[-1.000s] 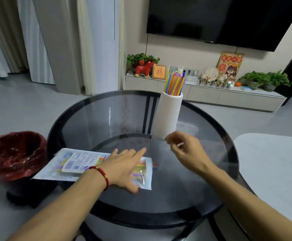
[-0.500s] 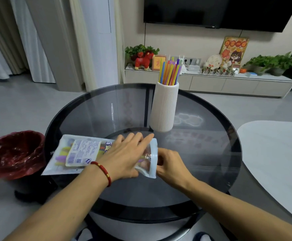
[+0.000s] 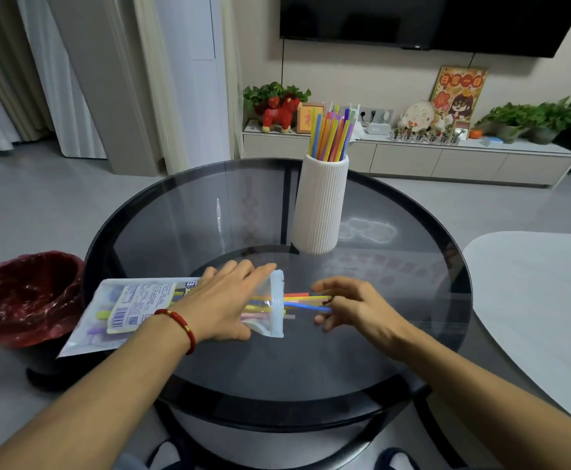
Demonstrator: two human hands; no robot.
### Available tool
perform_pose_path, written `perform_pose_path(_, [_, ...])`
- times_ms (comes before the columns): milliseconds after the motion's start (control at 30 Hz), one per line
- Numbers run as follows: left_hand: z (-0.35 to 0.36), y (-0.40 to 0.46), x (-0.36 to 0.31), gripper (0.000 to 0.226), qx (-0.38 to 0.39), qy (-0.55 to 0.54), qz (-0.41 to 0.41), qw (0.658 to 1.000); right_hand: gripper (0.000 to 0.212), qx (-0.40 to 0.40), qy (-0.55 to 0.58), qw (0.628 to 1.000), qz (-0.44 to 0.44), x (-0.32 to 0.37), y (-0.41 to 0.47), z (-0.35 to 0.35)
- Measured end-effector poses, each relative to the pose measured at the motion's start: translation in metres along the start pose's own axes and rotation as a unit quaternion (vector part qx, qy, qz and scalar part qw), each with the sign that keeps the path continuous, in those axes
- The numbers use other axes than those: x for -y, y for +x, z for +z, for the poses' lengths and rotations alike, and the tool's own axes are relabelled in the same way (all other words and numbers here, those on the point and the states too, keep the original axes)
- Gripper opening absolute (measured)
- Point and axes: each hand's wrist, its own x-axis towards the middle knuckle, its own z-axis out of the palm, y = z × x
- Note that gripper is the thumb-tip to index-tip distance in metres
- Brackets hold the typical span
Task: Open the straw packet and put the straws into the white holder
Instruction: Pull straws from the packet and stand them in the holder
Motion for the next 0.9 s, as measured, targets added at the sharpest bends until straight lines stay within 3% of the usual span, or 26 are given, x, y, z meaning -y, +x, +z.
perform_pose_path(133, [0.001, 0.004, -0.008, 0.116, -0.006, -0.009, 0.011, 1.0, 0.031, -0.02, 0.018, 1.0, 0.009, -0.005, 0.002, 0.019])
perform_pose_path(233, [-0.001, 0.004, -0.011, 0.117, 0.004, -0.021, 0.011, 1.0, 0.011, -0.054, -0.008, 0.998, -0.037, -0.008, 0.008, 0.029])
perform_pose_path(500, [-0.016, -0.003, 0.002, 0.109, 0.084, -0.036, -0.011, 0.996, 0.004, -0.135, 0.035, 0.989, -0.046, 0.01, 0.001, -0.03])
perform_pose_path(633, [-0.013, -0.001, 0.001, 0.101, 0.107, -0.055, -0.018, 0.993, 0.026, -0.161, 0.1, 0.98, -0.067, 0.02, -0.012, -0.054])
perform_pose_path(767, [-0.006, 0.001, -0.011, 0.093, 0.116, -0.105, -0.026, 0.987, 0.022, -0.165, 0.145, 0.971, -0.093, 0.028, -0.019, -0.061])
perform_pose_path(900, [-0.003, 0.012, -0.031, 0.058, 0.046, -0.119, -0.036, 0.991, 0.009, -0.164, 0.225, 0.954, -0.11, 0.037, -0.02, -0.055])
